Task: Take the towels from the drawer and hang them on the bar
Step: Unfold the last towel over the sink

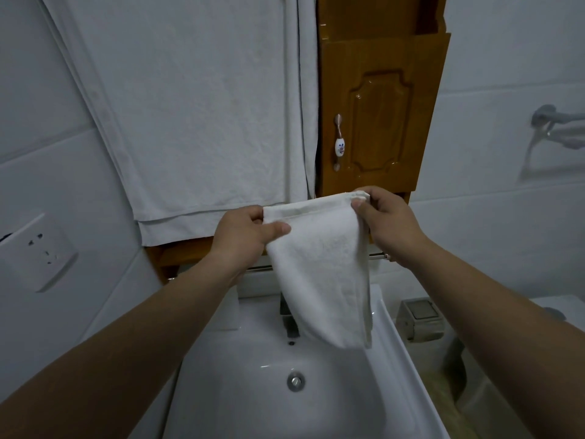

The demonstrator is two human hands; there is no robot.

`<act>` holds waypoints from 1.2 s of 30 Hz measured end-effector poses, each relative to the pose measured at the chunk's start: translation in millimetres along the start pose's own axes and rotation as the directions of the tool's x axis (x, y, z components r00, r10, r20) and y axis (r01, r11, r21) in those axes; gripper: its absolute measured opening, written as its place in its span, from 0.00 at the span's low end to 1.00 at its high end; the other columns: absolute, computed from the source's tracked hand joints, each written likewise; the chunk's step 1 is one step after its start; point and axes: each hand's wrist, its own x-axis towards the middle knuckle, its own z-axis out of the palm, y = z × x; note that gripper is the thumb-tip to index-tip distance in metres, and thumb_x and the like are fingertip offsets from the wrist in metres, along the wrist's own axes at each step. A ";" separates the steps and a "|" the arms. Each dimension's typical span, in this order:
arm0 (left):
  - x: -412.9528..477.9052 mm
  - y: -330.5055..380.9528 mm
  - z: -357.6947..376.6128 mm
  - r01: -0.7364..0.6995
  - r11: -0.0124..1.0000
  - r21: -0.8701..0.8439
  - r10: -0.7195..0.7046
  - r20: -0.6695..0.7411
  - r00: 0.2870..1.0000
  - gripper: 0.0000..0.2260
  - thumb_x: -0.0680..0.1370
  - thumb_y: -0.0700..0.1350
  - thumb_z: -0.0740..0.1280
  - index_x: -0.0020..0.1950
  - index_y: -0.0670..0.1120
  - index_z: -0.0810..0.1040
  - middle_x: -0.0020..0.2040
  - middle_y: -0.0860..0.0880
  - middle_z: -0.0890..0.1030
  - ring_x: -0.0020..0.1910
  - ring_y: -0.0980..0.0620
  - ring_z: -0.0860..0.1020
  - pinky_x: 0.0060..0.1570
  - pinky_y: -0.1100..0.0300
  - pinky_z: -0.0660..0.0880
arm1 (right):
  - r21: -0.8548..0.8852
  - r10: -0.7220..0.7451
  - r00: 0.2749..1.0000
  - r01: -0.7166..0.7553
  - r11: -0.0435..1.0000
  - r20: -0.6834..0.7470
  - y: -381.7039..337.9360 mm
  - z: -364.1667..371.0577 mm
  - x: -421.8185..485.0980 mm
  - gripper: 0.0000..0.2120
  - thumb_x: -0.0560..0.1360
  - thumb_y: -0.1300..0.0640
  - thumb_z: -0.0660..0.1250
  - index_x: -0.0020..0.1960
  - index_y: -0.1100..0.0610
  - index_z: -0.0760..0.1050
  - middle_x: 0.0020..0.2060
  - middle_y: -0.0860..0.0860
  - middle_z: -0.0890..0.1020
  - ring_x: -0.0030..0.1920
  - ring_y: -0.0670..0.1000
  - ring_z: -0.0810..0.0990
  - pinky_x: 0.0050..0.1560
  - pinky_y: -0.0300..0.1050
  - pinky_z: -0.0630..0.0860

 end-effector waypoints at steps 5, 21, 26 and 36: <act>5.3 -9.5 4.2 0.113 0.967 -0.230 -0.122 -0.023 0.992 0.10 0.75 0.42 0.74 0.55 0.43 0.83 0.50 0.47 0.86 0.50 0.49 0.84 0.53 0.53 0.80 | -0.017 -0.016 1.000 0.017 1.000 0.005 0.8 3.6 2.4 0.10 0.83 0.50 0.60 0.62 0.47 0.76 0.49 0.37 0.77 0.48 0.40 0.74 0.48 0.39 0.72; 8.2 0.7 27.6 0.226 0.911 -0.346 -0.204 0.097 0.974 0.09 0.81 0.50 0.65 0.59 0.48 0.79 0.51 0.50 0.85 0.51 0.49 0.83 0.47 0.55 0.81 | -0.010 -0.027 0.989 0.026 1.000 -0.148 -7.9 8.8 14.3 0.12 0.84 0.49 0.58 0.64 0.49 0.73 0.55 0.43 0.77 0.53 0.46 0.74 0.44 0.33 0.67; 3.2 -4.9 33.9 0.137 0.973 -0.185 -0.138 0.003 0.990 0.10 0.80 0.52 0.66 0.59 0.50 0.80 0.50 0.52 0.84 0.50 0.50 0.83 0.49 0.53 0.81 | 0.112 0.004 0.995 0.008 0.994 -0.103 -14.2 6.3 12.6 0.12 0.84 0.49 0.58 0.64 0.49 0.75 0.57 0.45 0.79 0.53 0.46 0.76 0.48 0.39 0.72; -1.7 5.3 34.7 -0.382 0.839 0.387 0.418 -0.010 0.908 0.08 0.80 0.57 0.64 0.49 0.54 0.77 0.42 0.58 0.80 0.41 0.64 0.77 0.36 0.73 0.70 | -0.159 0.037 0.999 -0.037 0.987 -0.003 -16.5 -4.7 19.5 0.15 0.84 0.52 0.59 0.67 0.54 0.75 0.59 0.50 0.79 0.57 0.52 0.77 0.55 0.48 0.74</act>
